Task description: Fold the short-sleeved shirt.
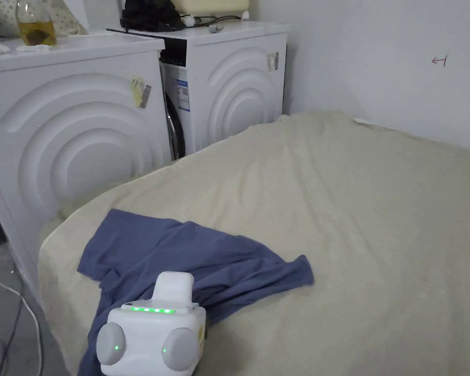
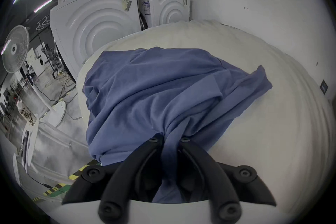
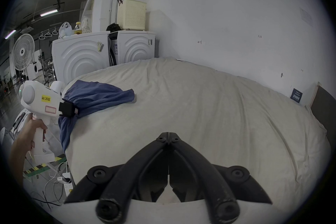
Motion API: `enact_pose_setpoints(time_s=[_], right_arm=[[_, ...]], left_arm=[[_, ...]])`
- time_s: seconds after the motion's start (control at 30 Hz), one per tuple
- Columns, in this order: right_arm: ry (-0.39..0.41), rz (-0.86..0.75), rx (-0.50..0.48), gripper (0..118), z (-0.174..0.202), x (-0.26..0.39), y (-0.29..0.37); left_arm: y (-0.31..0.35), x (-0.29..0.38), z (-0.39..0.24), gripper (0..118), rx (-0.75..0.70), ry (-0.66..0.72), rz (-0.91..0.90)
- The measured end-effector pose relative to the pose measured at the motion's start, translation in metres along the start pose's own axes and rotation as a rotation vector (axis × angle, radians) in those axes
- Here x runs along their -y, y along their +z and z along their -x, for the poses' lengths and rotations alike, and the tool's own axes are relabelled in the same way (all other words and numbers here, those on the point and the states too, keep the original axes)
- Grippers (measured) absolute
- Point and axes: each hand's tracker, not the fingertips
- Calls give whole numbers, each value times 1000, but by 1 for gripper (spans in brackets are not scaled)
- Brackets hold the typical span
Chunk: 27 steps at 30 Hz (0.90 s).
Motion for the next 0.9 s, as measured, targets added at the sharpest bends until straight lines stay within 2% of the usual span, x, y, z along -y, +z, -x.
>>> enact_pose_setpoints(time_s=[0.23,0.33,0.5,0.6,0.73,0.9], right_arm=[[-32,-41,47,0,-24,-11,25],[-54,-70,78,0,-41,-16,42],[-89,-123,150,0,-71,-20,78],[-122,-149,187,0,-92,-18,104],[-155,-191,280,0,-122,-11,143],[-204,-214,385,0,-162,0,188]], left_arm=[[32,-14,2,11,-25,-28,-27],[66,-27,5,11,-7,25,-127],[139,-66,-23,11,-6,-81,-291],[180,-88,-50,11,89,-74,-384],[231,-104,-113,11,182,-187,-479],[286,-105,-197,11,454,-254,-561]])
